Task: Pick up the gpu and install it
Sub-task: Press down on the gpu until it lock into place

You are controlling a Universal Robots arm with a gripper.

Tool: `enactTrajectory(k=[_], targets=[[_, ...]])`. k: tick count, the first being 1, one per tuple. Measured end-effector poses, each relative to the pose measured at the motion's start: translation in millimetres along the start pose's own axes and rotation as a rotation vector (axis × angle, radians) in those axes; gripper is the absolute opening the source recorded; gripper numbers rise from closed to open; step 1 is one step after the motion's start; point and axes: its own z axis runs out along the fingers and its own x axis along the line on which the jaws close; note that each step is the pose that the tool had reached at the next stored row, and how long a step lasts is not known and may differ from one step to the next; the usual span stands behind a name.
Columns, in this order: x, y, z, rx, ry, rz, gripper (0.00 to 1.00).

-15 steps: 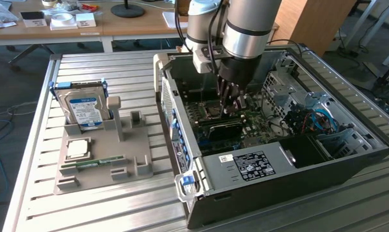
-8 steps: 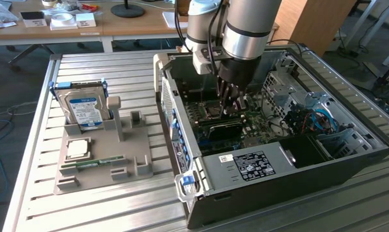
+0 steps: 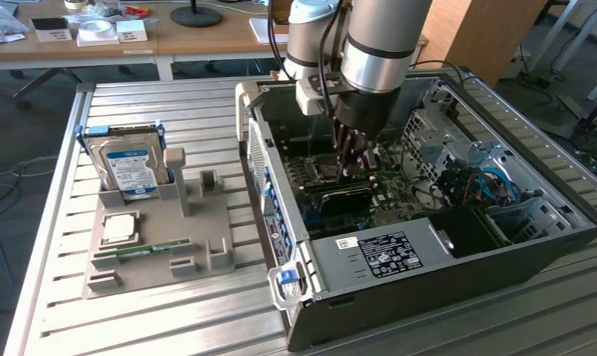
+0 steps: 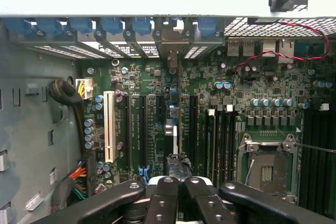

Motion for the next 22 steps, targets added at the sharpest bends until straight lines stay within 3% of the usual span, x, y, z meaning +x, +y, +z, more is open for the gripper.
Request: enactTrajectory(k=[22], targets=[[-2.6, 0.1, 3.0, 0.0000, 0.0001, 0.000, 0.11]])
